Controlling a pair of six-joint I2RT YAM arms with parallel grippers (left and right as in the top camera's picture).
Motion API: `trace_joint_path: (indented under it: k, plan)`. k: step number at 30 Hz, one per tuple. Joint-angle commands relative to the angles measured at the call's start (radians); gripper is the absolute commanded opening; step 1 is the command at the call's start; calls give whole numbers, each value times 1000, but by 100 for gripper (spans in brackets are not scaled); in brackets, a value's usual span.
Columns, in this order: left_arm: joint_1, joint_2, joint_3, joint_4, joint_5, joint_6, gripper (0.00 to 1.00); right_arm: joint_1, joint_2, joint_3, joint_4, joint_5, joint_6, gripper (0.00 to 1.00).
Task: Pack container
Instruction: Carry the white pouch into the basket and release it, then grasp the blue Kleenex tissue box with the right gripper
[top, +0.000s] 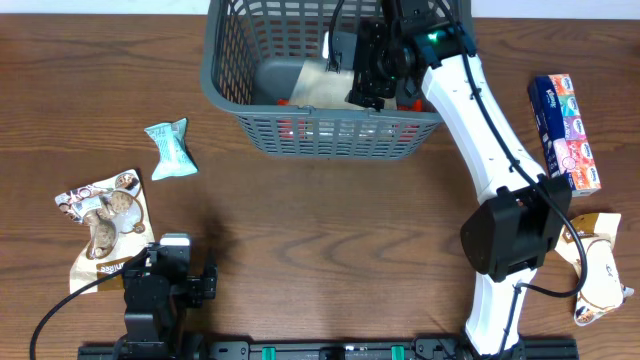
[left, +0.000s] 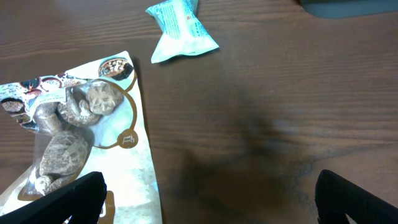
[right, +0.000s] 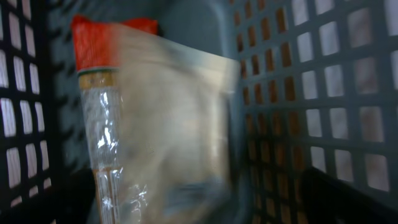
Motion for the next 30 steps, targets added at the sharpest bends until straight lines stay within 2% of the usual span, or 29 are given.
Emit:
trace_joint_path:
  k: [1, 6, 14, 16, 18, 22, 25, 30]
  plan:
    - [-4, -6, 6, -3, 0, -11, 99, 4, -34, 13, -2, -22, 52, 99]
    - [-4, -6, 6, -3, 0, -11, 99, 4, -106, 17, -11, -41, 117, 99]
    - [-4, -6, 6, -3, 0, -11, 99, -45, -332, 18, -23, -15, 232, 99]
    - [-4, -6, 6, -3, 0, -11, 99, -96, -386, 18, 30, 37, 367, 99]
    - [-4, -6, 6, -3, 0, -11, 99, -172, -435, 18, 89, 163, 581, 99]
    - [-4, -6, 6, -3, 0, -11, 99, -338, -468, 17, 78, 313, 855, 99]
    - [-4, -6, 6, -3, 0, -11, 99, -476, -452, 17, -24, 303, 894, 99]
    - [-4, -6, 6, -3, 0, -11, 99, -620, -393, 17, -235, 303, 896, 99]
